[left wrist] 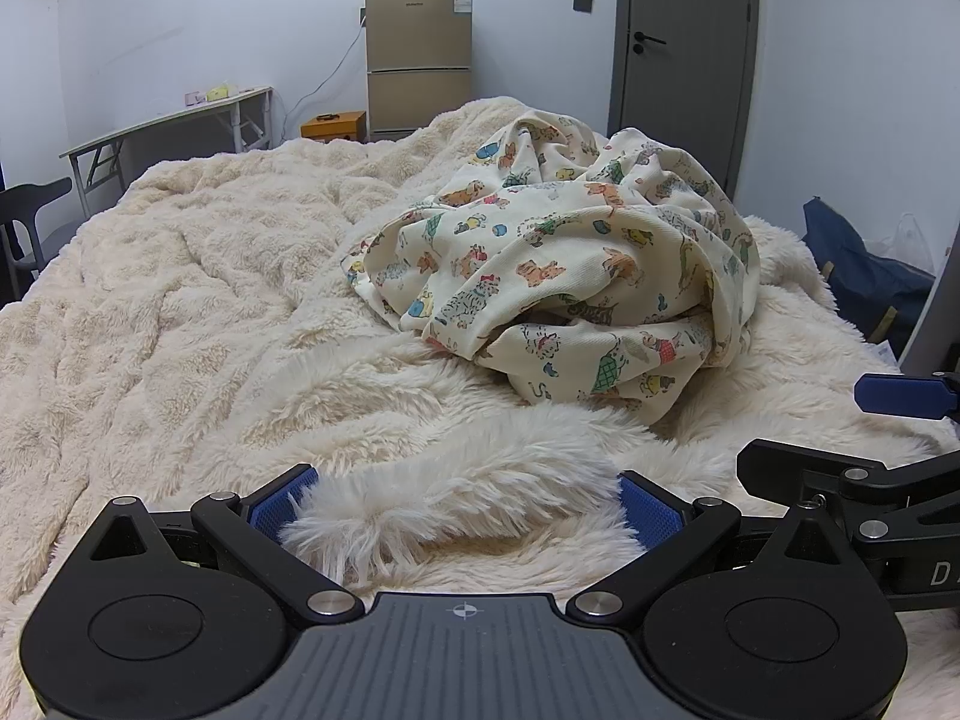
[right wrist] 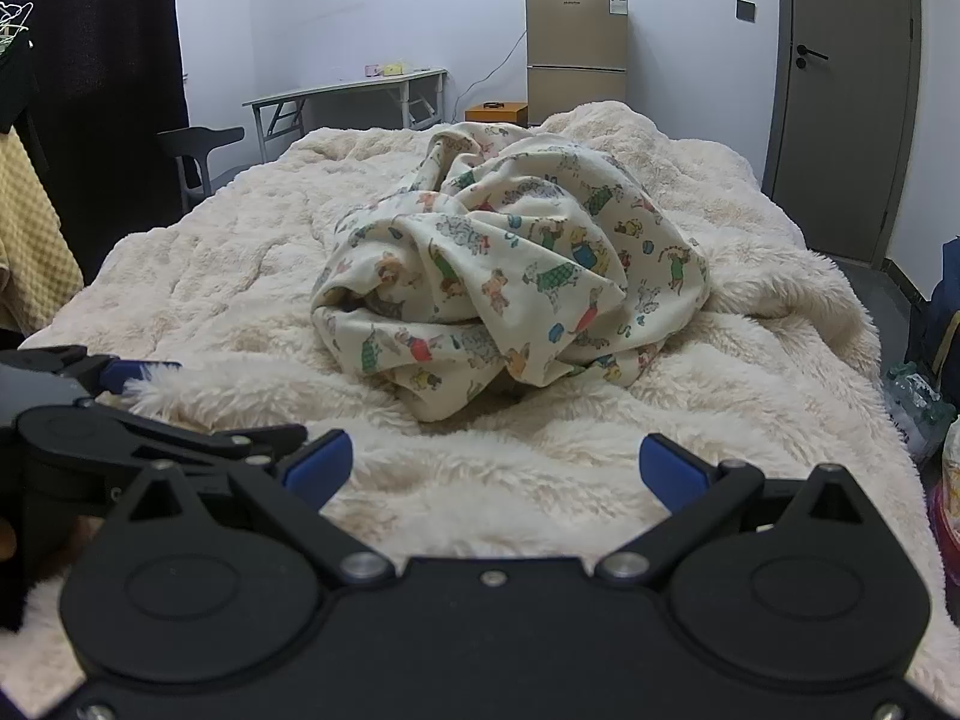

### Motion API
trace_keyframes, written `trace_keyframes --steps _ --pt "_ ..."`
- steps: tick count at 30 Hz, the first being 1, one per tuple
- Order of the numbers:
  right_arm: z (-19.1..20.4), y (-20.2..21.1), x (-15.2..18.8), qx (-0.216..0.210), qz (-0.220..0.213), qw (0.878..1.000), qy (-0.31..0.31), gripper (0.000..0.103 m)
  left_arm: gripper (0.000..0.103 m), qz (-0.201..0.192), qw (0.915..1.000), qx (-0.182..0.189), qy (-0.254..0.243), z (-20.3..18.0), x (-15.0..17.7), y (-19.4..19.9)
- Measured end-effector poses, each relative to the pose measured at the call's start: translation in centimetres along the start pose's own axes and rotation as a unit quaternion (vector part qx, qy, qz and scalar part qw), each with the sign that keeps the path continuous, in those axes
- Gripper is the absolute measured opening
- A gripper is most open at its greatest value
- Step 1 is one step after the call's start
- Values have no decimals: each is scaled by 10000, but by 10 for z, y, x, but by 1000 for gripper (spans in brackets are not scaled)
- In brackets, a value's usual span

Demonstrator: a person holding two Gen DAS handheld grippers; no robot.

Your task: Fold clothes

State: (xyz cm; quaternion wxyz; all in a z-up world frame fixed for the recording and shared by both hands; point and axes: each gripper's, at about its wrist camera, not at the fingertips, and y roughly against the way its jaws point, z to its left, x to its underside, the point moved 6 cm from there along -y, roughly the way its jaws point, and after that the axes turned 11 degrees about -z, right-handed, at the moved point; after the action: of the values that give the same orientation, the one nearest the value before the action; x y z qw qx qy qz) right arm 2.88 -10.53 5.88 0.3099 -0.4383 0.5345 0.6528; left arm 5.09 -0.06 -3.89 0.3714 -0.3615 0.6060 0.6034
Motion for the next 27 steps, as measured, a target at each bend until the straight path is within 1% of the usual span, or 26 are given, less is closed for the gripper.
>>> trace_keyframes --steps 27 --pt "-1 -2 0 -34 28 10000 -29 103 103 -1 10000 6 -4 0 0 -1"
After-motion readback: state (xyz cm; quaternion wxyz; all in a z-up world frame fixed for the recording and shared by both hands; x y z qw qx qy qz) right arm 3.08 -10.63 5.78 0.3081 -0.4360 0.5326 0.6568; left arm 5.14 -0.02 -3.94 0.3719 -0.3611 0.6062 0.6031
